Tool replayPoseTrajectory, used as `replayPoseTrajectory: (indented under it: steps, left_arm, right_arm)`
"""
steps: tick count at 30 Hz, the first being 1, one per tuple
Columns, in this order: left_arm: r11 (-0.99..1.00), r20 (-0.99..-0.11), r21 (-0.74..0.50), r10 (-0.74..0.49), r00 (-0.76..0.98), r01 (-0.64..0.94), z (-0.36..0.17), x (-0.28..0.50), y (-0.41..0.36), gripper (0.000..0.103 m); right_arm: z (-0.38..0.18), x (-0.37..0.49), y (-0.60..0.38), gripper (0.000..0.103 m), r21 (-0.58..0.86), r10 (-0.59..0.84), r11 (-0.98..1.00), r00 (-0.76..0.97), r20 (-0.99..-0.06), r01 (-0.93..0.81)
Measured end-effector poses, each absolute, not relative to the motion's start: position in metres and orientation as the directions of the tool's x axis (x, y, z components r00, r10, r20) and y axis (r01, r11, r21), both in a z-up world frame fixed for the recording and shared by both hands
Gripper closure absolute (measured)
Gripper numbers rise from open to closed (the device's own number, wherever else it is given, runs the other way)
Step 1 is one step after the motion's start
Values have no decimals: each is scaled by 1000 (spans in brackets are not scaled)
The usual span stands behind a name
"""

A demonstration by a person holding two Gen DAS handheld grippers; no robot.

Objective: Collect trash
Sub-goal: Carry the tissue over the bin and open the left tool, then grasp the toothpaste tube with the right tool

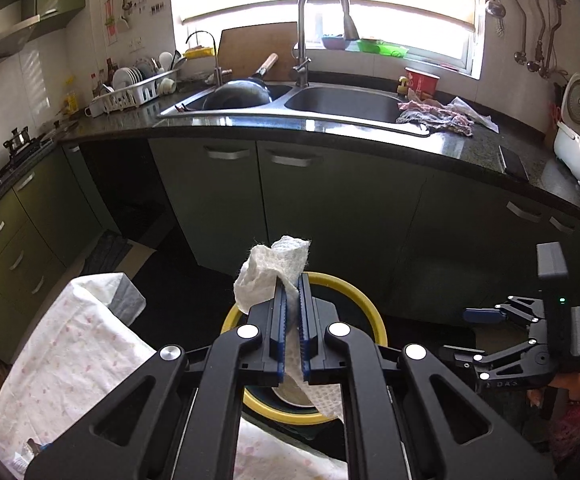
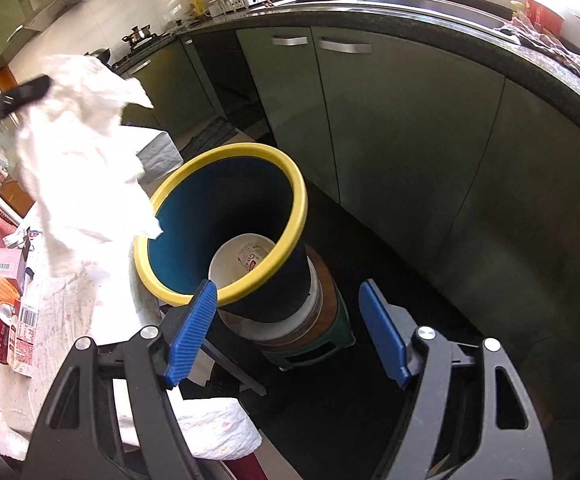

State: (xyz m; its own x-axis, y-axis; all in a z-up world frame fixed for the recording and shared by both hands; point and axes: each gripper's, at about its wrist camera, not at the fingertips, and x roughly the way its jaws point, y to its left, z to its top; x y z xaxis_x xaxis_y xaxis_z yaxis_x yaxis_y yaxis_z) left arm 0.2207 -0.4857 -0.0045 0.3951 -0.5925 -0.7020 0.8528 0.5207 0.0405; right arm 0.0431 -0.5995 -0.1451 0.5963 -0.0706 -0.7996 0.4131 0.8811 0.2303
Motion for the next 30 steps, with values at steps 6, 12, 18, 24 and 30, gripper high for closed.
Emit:
replayPoseTrajectory:
  steps: [6, 12, 18, 24, 30]
  left_arm:
    - [584, -720, 128, -501, 480, 802, -58, 232, -507, 46]
    - [613, -673, 65, -556, 488, 788, -16, 208, -456, 35]
    - [667, -524, 99, -596, 609, 738, 45, 147, -348, 11]
    - [796, -449, 117, -492, 746, 595, 61, 110, -234, 5]
    - [932, -444, 102, -271, 854, 349, 47, 95, -120, 5]
  right_arm:
    - [-145, 35, -599, 33, 237, -74, 874, 598, -798, 424]
    - [-146, 34, -595, 33, 239, -64, 878, 597, -800, 415]
    - [-143, 44, -576, 33, 243, -31, 899, 606, -795, 364]
    - [-133, 61, -535, 33, 223, 24, 942, 609, -793, 253]
    - [-121, 95, -461, 33, 207, 134, 977, 595, -792, 56]
